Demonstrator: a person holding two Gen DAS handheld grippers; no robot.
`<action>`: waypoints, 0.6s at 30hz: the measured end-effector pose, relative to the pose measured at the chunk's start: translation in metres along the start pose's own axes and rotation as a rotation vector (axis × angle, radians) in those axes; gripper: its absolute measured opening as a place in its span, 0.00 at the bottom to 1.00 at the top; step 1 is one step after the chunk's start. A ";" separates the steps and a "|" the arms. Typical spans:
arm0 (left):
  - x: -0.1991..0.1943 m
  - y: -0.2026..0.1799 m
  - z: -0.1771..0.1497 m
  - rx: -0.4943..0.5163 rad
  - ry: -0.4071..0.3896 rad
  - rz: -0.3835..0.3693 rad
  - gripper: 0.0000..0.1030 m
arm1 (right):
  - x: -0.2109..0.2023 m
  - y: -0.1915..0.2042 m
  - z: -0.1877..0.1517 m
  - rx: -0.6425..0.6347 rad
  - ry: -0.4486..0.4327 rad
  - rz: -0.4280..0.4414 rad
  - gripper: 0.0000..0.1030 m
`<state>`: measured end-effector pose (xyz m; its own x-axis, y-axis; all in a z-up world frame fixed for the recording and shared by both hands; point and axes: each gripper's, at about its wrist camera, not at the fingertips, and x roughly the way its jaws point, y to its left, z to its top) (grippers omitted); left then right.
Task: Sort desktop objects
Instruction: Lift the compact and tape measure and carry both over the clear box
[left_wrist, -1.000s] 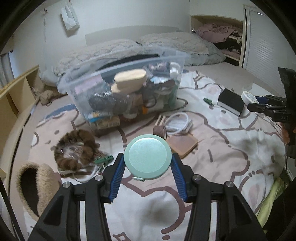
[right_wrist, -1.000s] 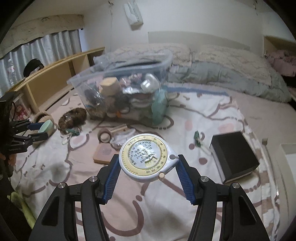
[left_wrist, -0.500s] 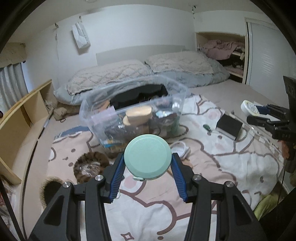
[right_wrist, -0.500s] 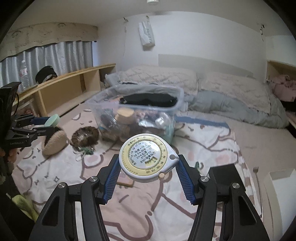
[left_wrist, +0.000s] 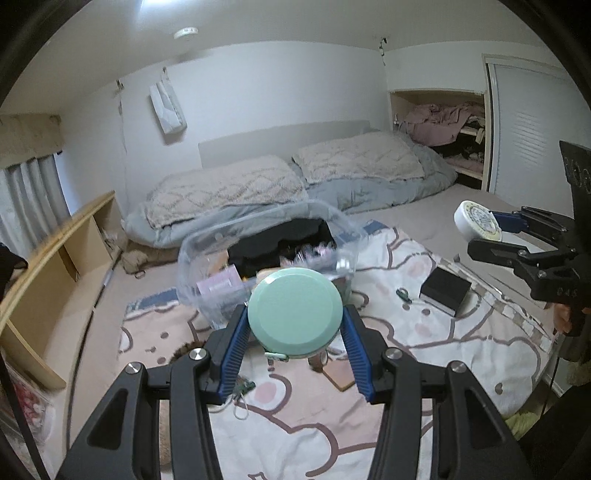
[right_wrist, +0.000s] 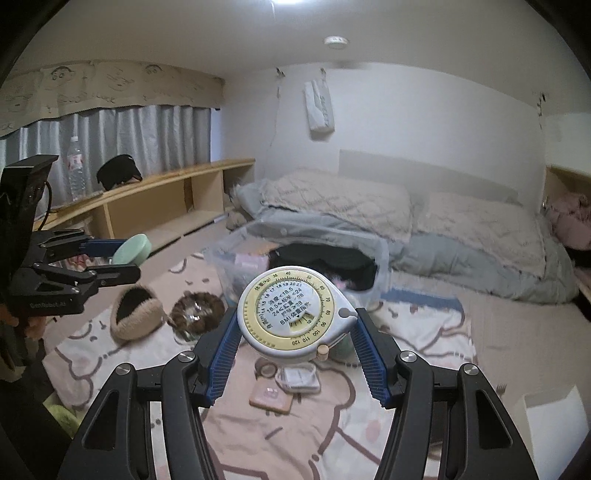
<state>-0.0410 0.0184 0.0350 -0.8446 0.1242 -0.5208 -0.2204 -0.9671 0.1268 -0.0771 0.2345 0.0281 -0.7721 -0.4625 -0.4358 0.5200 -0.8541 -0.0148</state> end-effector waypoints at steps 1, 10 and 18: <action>-0.003 0.001 0.004 -0.001 -0.011 0.006 0.49 | -0.002 0.002 0.004 -0.003 -0.007 0.004 0.59; -0.010 0.011 0.043 -0.019 -0.068 0.031 0.49 | -0.004 0.010 0.044 -0.033 -0.057 0.011 0.59; 0.021 0.023 0.081 -0.070 -0.080 0.020 0.49 | 0.011 0.000 0.086 -0.003 -0.105 0.014 0.59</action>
<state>-0.1028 0.0162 0.0952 -0.8853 0.1194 -0.4494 -0.1710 -0.9823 0.0759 -0.1168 0.2087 0.1006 -0.7986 -0.4974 -0.3389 0.5324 -0.8464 -0.0122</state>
